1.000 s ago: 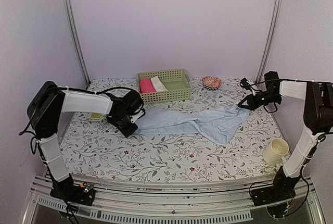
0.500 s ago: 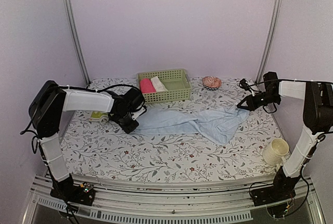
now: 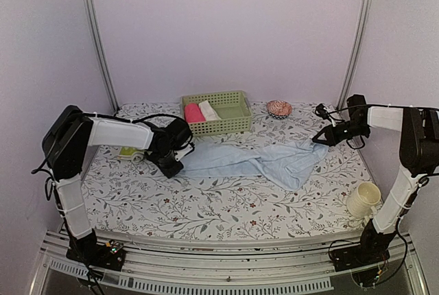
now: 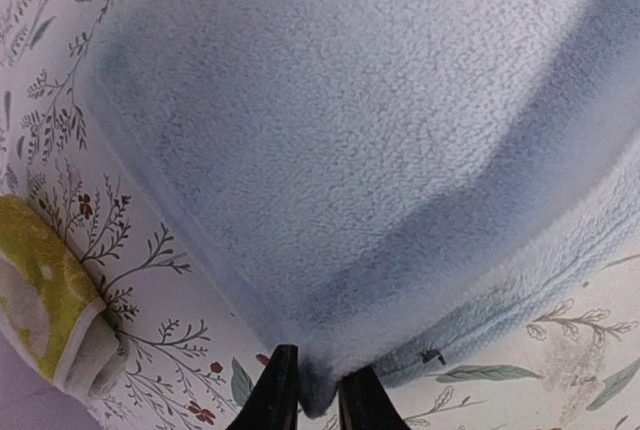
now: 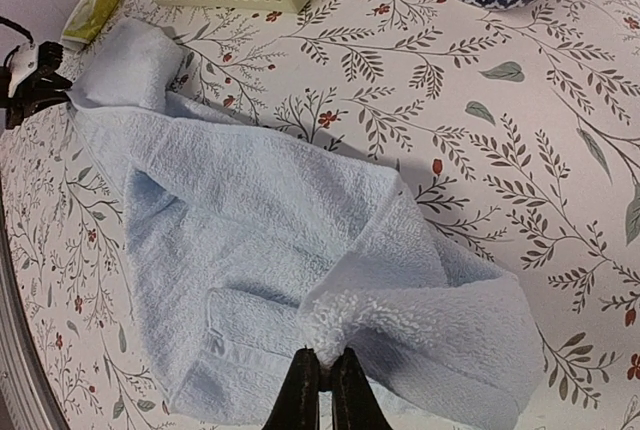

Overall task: Roll the towels
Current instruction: Pick up the towel from the center of the board, then flatten out the towel at the center of the board.

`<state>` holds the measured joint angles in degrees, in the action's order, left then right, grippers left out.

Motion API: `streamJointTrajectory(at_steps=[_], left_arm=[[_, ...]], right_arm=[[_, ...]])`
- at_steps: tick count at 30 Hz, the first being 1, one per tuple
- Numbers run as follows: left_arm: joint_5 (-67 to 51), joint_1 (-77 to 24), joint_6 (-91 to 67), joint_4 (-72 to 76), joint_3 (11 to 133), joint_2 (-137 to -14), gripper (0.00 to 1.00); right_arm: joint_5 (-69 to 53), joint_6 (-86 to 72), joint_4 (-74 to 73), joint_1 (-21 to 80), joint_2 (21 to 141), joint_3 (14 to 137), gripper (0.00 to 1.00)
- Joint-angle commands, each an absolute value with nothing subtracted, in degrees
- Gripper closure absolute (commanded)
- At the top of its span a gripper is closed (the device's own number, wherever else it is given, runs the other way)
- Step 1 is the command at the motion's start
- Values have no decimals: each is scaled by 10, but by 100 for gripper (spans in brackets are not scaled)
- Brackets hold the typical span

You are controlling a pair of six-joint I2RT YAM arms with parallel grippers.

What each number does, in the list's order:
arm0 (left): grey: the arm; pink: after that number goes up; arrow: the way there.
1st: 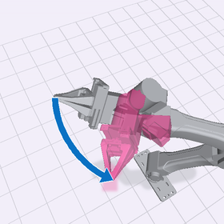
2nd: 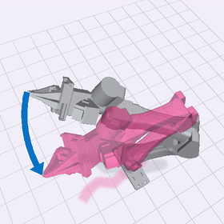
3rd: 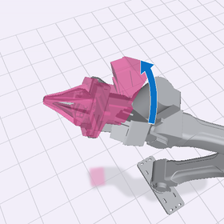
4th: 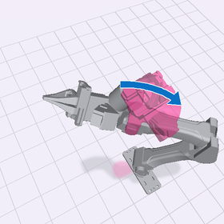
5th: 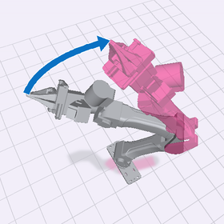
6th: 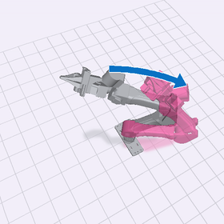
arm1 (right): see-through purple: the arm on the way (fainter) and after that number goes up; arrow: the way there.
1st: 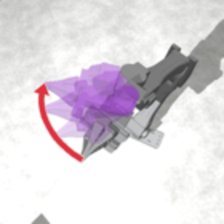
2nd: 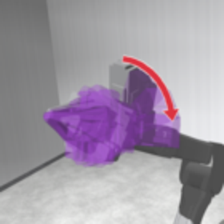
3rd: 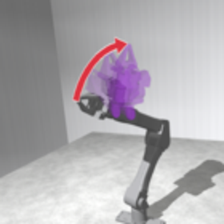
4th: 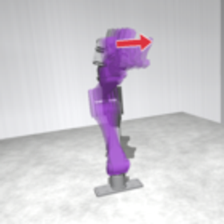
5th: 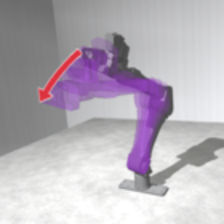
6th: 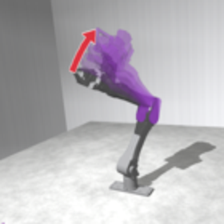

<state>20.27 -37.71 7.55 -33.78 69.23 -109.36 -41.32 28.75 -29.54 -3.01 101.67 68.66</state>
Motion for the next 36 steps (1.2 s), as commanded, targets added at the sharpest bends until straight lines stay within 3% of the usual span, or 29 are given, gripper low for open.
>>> streamJointTrajectory(at_steps=[1, 4, 7, 23, 28, 36], left_arm=[[224, -374, 82, -335, 691, -1107, 89], [238, -373, 79, -335, 696, -1100, 100], [248, -372, 73, -338, 702, -1076, 100], [326, -351, -21, -504, 856, -844, 100], [318, -356, -52, -532, 877, -760, 100], [223, -387, -117, -515, 784, -597, 100]], right_arm=[[-430, 293, -304, -26, 1023, 687, 94], [-431, 293, -303, -27, 1020, 687, 94], [-439, 290, -319, -26, 1019, 699, 95], [-388, 276, -499, -42, 907, 1027, 97], [-406, 272, -517, -42, 842, 1011, 97], [-468, 307, -530, -43, 657, 857, 97]])
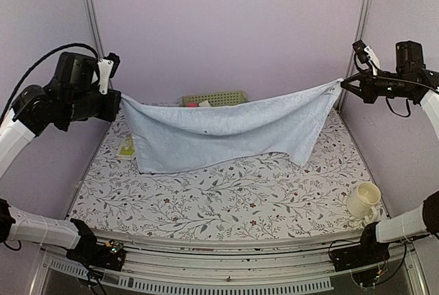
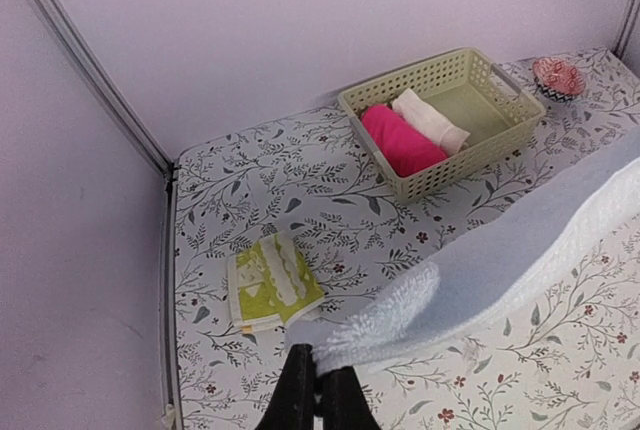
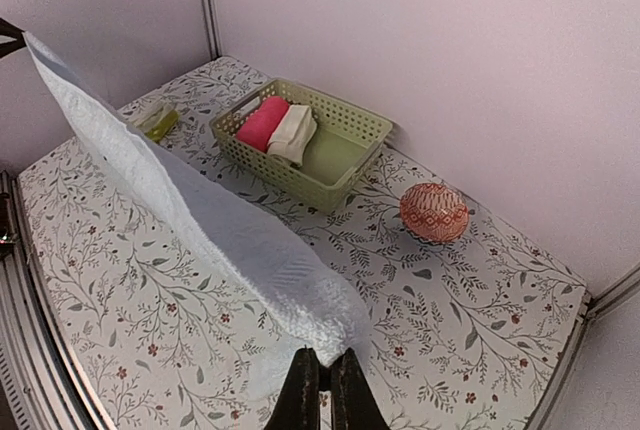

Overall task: Roll the towels
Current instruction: Flatten out the towel at the center of the board.

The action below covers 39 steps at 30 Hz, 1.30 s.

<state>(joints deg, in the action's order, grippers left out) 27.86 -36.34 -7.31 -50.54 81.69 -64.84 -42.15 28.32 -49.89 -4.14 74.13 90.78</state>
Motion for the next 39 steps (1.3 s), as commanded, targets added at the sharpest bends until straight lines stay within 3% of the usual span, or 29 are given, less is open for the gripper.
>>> streamJointTrajectory(at_steps=[1, 6, 11, 15, 21, 23, 26, 27, 32, 37, 39], left_arm=[[217, -395, -124, -512, 779, -578, 100], [195, -417, -136, -494, 778, -499, 100], [192, -417, -123, -467, 750, -515, 100], [249, -393, -120, -454, 699, -632, 100], [195, -243, -98, -342, 713, -871, 100], [190, -220, -97, -344, 766, -961, 100], [185, -211, -101, -384, 860, -1070, 71], [180, -212, -103, -397, 882, -1091, 68], [162, -216, -136, -414, 859, -1070, 59], [66, -230, -186, -416, 727, -963, 59], [15, -236, -209, -425, 678, -916, 64]], right_arm=[[-478, 317, -537, -42, 635, 842, 97], [-517, 355, -554, -42, 554, 794, 97], [-494, 350, -532, -42, 592, 773, 97], [-441, 335, -482, -42, 698, 752, 97], [-352, 276, -344, -34, 935, 789, 97], [-312, 262, -332, -22, 1025, 838, 89], [-250, 244, -347, -8, 1126, 921, 76], [-244, 237, -356, -7, 1142, 942, 71], [-236, 229, -387, -7, 1092, 923, 56], [-298, 300, -461, -3, 984, 819, 53], [-301, 332, -493, 3, 935, 770, 54]])
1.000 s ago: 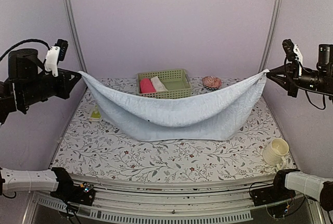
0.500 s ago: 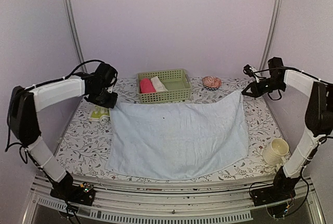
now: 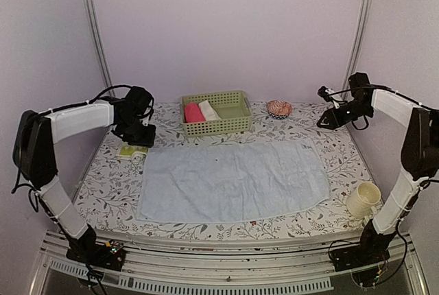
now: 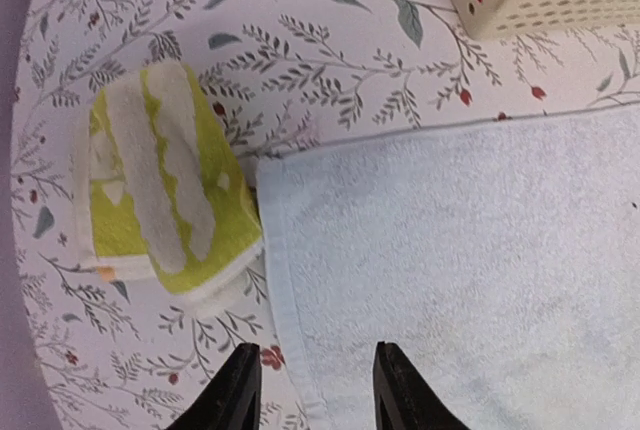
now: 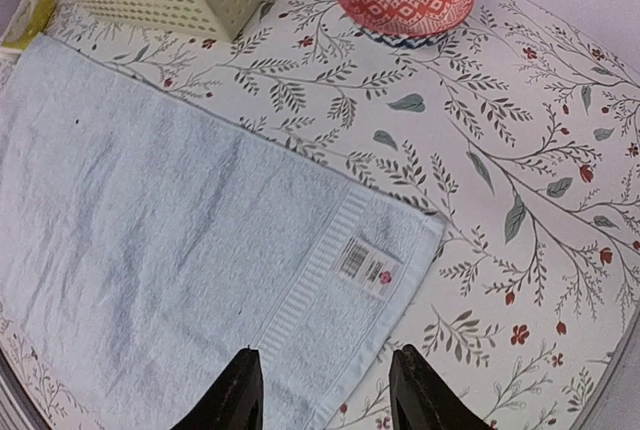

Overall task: Roll the towels
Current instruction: Flatten out the towel at the center of the board, then smooth out the towel at the center of the board.

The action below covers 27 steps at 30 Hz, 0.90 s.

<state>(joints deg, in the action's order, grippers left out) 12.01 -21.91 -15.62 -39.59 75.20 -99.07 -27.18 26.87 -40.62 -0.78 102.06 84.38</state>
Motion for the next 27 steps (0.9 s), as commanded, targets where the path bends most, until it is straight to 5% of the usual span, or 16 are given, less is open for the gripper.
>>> streamJointTrajectory(at_steps=[1, 6, 19, 27], left_arm=[[-4, -240, -215, -434, 658, -902, 68], [-79, -252, -233, -487, 599, -858, 83], [-65, -269, -275, -480, 515, -859, 84], [-34, -270, -307, -455, 488, -866, 82]], right_arm=[[-291, 357, -504, 7, 914, 745, 55], [-225, 437, -588, 24, 844, 668, 54], [-83, 530, -523, 171, 740, 466, 20], [70, 458, -362, 223, 783, 418, 16]])
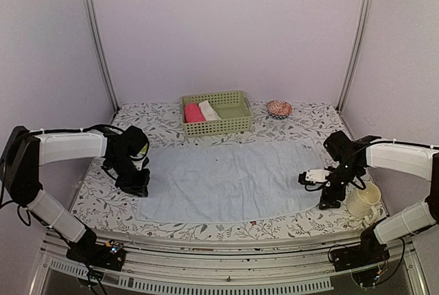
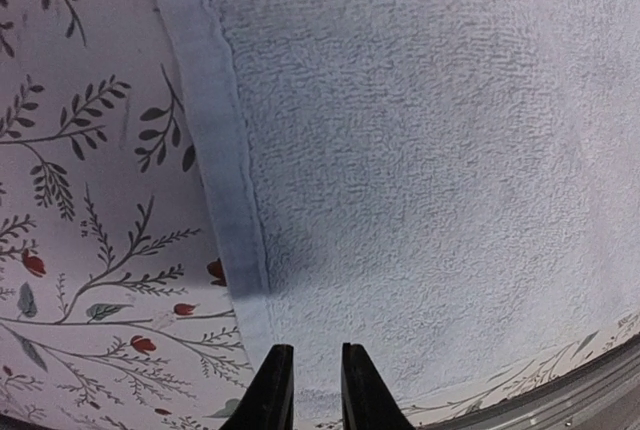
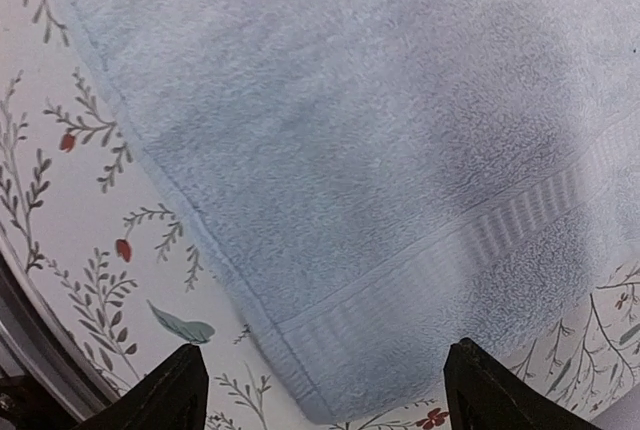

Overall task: Roll the towels
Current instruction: Smooth out the towel at the center of the board.

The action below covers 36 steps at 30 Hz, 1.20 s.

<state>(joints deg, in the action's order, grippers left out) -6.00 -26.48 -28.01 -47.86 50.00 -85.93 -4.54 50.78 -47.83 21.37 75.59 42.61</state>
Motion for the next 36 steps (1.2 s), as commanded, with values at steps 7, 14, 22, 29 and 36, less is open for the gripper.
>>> streamJointTrajectory(at_steps=[7, 14, 22, 29, 36], left_arm=[[-57, -270, -317, -422, 463, -888, 84], [-23, -267, -315, -419, 450, -879, 88], [-27, -266, -315, -418, 445, -857, 90], [-84, -266, -320, -452, 471, -806, 87], [-162, -280, -312, -450, 468, -850, 87]], right_arm=[[225, 450, -276, 215, 776, 404, 18], [282, 580, -315, 158, 652, 405, 16], [138, 644, -482, 156, 583, 445, 16], [1, 586, -512, 154, 648, 526, 20], [-77, 518, -464, 152, 771, 540, 36]])
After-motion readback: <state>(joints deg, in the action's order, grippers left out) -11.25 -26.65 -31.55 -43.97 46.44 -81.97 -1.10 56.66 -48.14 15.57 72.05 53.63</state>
